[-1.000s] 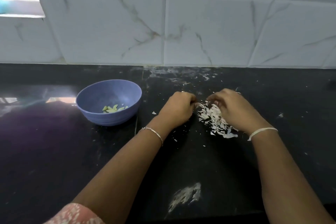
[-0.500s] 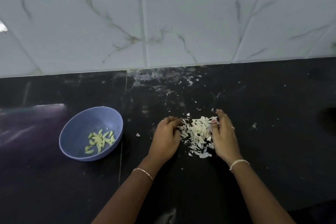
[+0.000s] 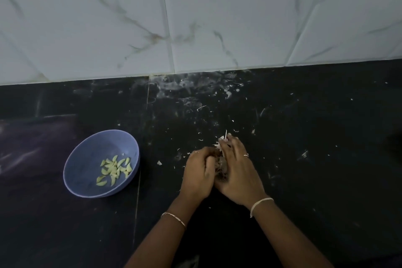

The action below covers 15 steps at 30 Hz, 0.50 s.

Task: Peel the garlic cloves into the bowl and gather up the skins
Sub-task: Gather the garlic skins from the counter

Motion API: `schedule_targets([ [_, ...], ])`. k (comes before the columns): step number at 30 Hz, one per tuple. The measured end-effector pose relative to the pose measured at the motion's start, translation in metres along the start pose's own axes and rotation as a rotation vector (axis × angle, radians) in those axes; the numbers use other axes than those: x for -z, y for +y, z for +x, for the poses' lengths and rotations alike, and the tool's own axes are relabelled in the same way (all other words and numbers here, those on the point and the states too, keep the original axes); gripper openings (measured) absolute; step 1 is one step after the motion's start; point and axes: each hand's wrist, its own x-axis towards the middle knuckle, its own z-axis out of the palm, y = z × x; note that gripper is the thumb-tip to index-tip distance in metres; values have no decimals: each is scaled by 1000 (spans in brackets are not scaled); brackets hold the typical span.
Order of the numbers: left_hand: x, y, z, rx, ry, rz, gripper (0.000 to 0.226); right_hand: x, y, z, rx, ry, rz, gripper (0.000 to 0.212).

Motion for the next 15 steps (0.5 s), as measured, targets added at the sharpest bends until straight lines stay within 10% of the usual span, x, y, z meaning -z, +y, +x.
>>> schedule_targets([
  [15, 8, -7, 6, 105, 213, -156, 27, -14, -4, 26, 226, 131, -137, 15],
])
